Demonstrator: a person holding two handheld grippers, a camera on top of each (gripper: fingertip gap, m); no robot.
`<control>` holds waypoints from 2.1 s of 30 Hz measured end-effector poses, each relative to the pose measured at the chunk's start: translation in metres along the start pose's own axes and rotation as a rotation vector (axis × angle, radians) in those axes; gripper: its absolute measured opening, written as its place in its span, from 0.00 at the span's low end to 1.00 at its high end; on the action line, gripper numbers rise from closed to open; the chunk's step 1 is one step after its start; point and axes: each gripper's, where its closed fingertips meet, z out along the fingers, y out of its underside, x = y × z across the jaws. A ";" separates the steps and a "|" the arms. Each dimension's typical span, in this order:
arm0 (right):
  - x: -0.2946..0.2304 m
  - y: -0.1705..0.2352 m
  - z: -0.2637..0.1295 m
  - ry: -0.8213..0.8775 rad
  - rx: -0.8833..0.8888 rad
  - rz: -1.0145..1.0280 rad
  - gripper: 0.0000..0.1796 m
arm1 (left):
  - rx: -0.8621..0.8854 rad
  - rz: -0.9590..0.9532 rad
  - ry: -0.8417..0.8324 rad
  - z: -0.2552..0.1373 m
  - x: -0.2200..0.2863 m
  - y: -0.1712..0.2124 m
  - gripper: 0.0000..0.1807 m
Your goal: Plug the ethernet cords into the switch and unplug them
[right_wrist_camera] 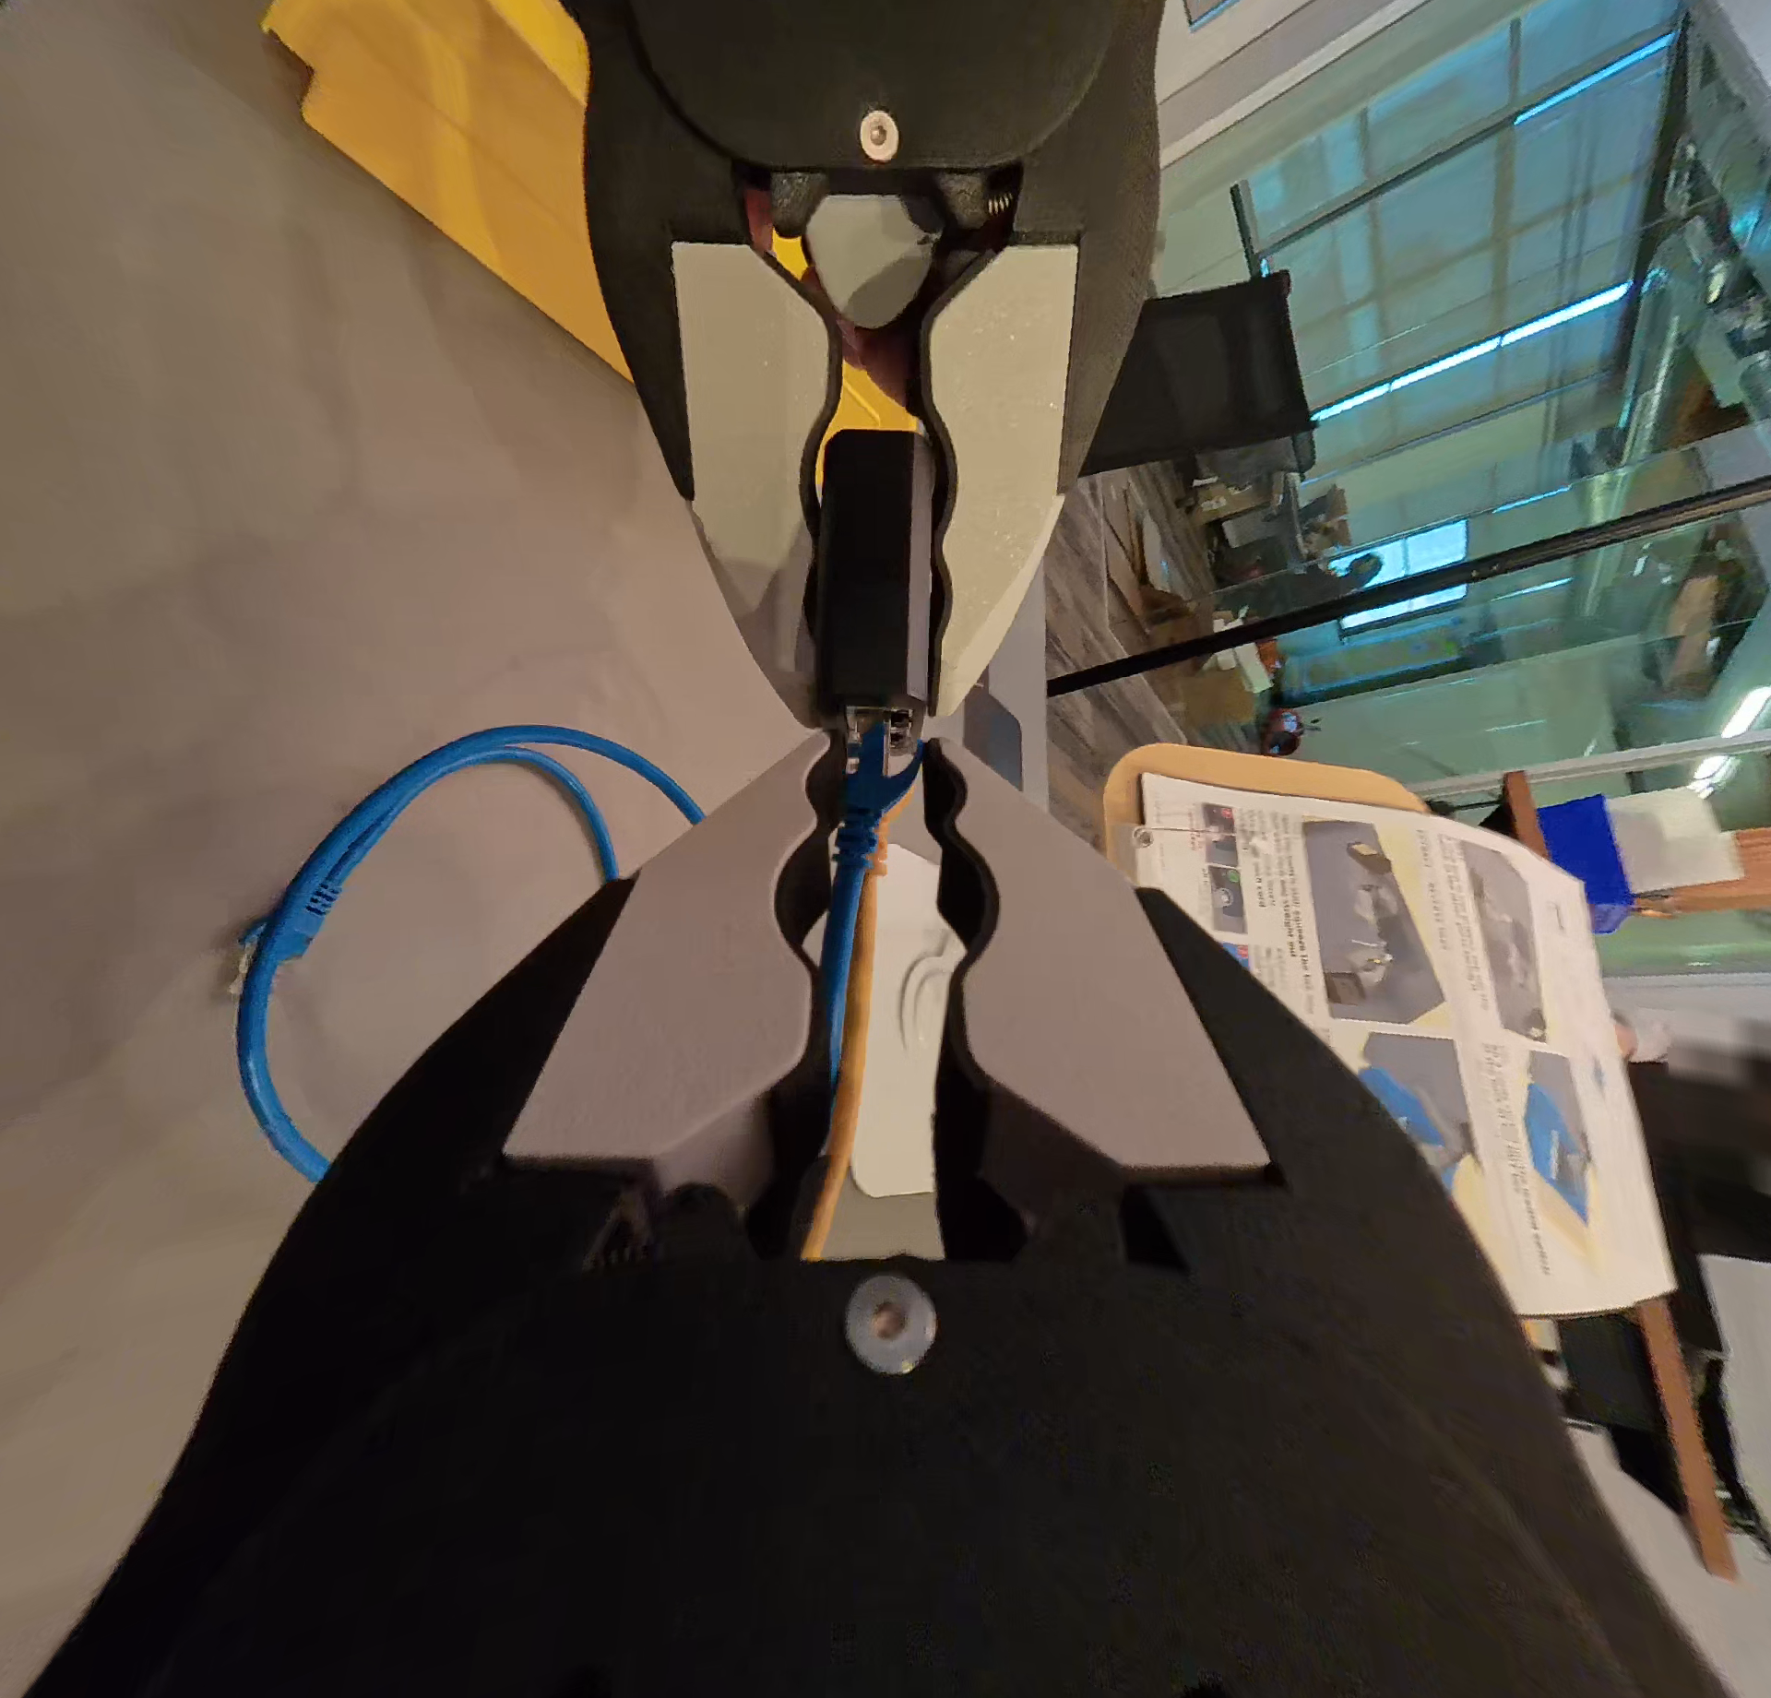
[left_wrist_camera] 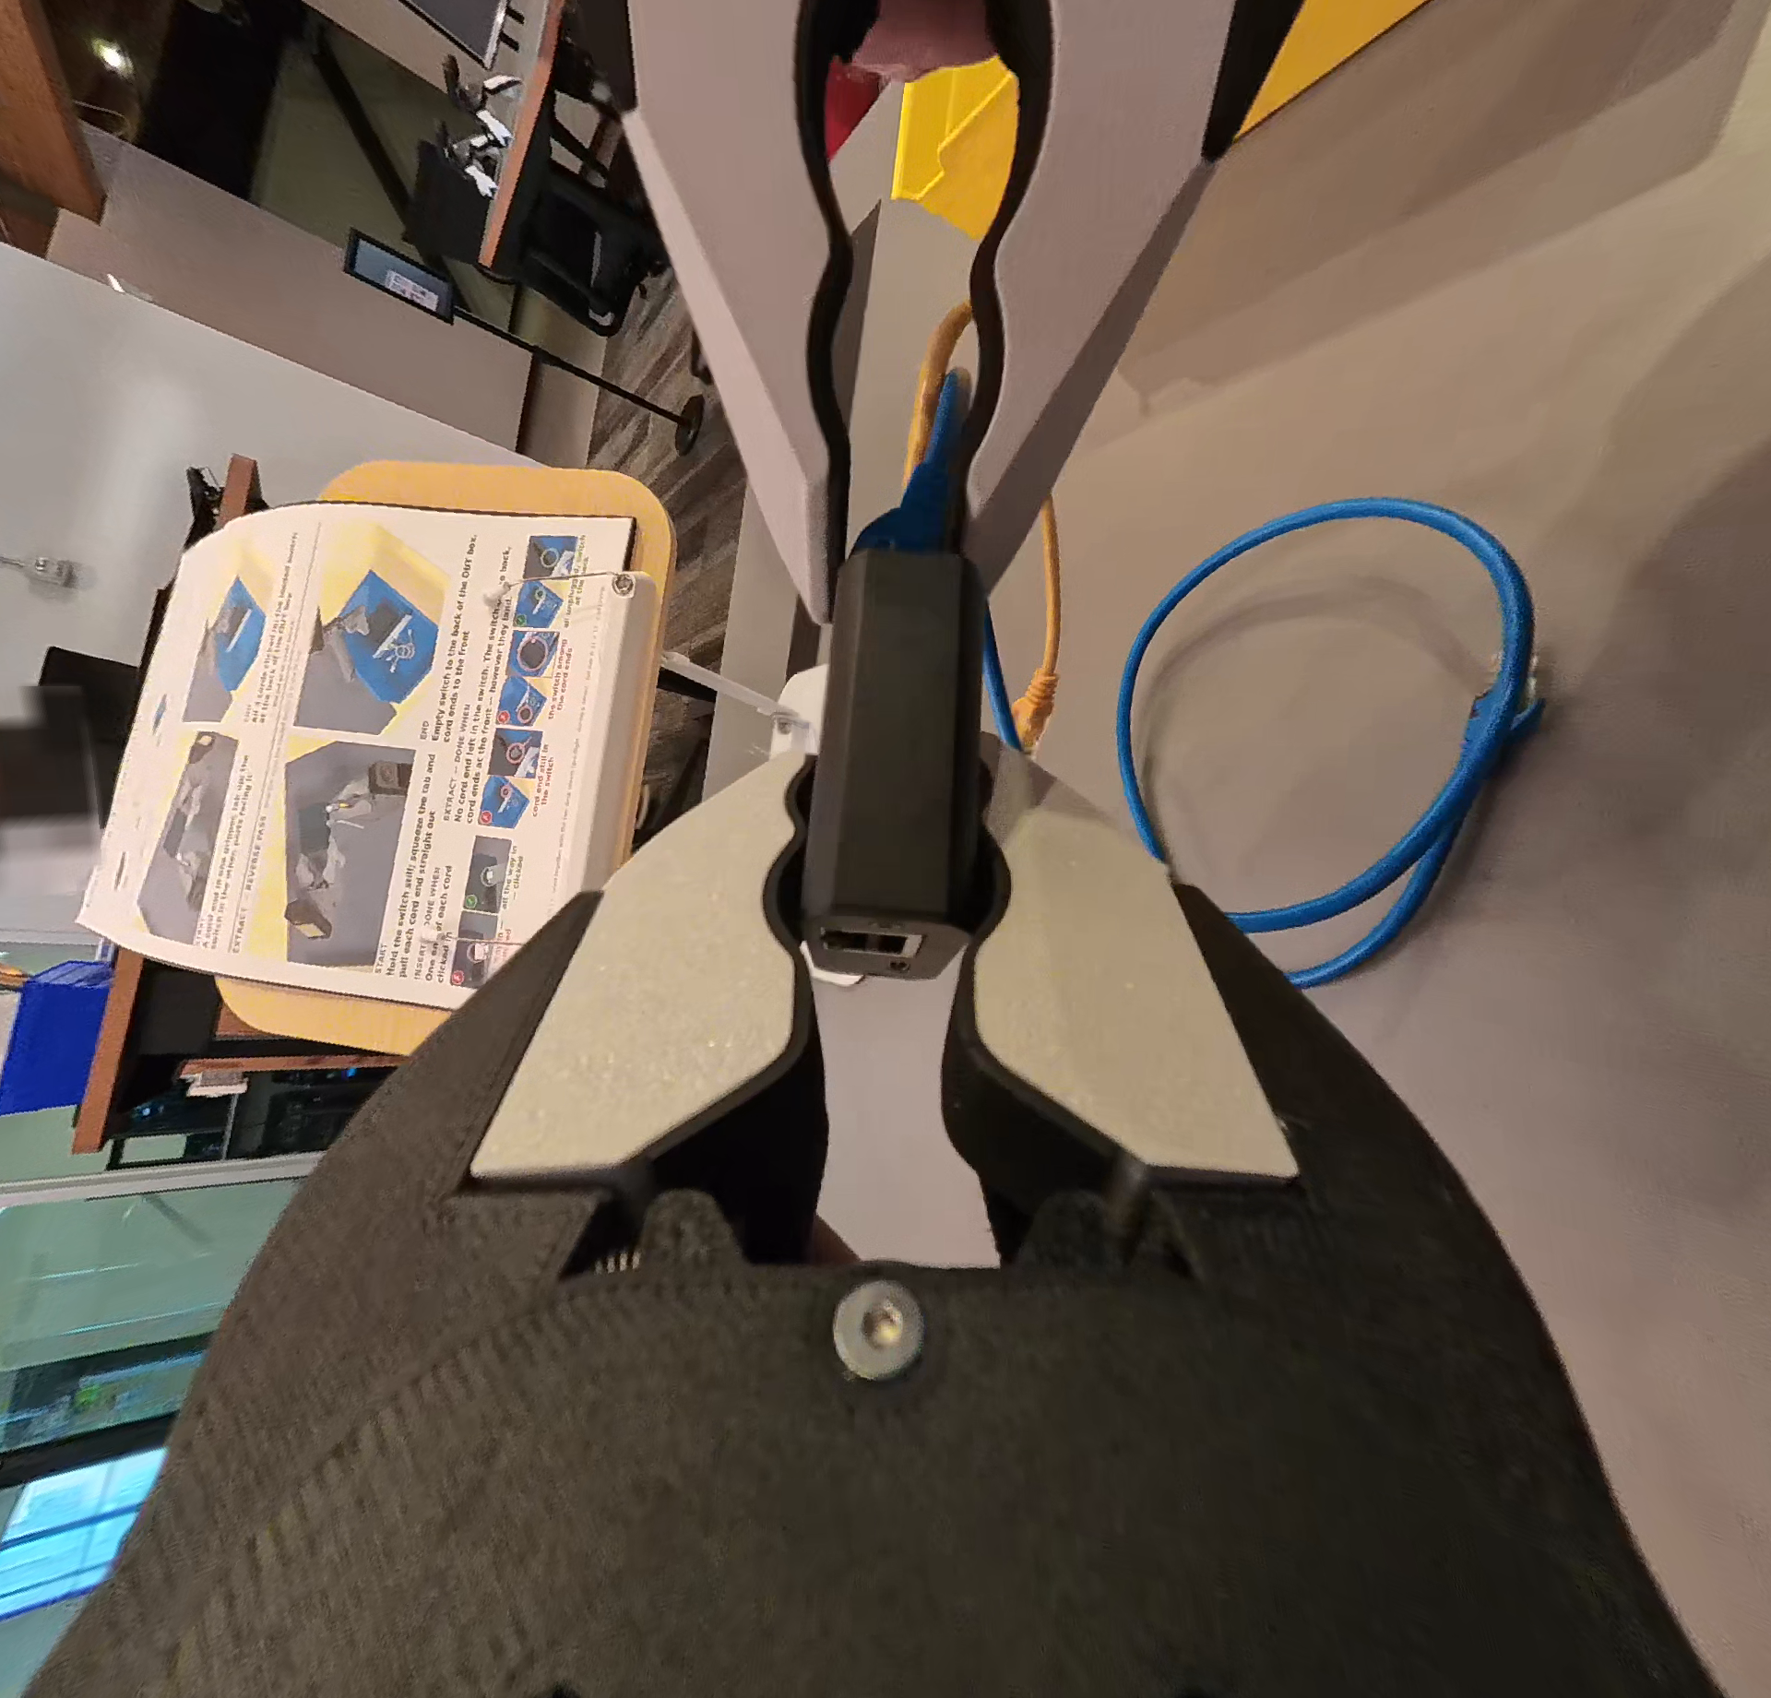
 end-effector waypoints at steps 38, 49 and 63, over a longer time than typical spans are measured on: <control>0.028 0.033 -0.057 0.050 -0.219 0.086 0.06 | -0.005 -0.228 -0.048 -0.035 -0.026 0.039 0.14; 0.127 0.043 -0.160 0.317 -0.290 0.227 0.06 | -0.126 -0.345 -0.208 -0.048 -0.052 0.083 0.14; 0.162 0.123 -0.343 0.705 -0.785 0.340 0.06 | -0.128 -0.331 -0.164 -0.038 -0.037 0.082 0.14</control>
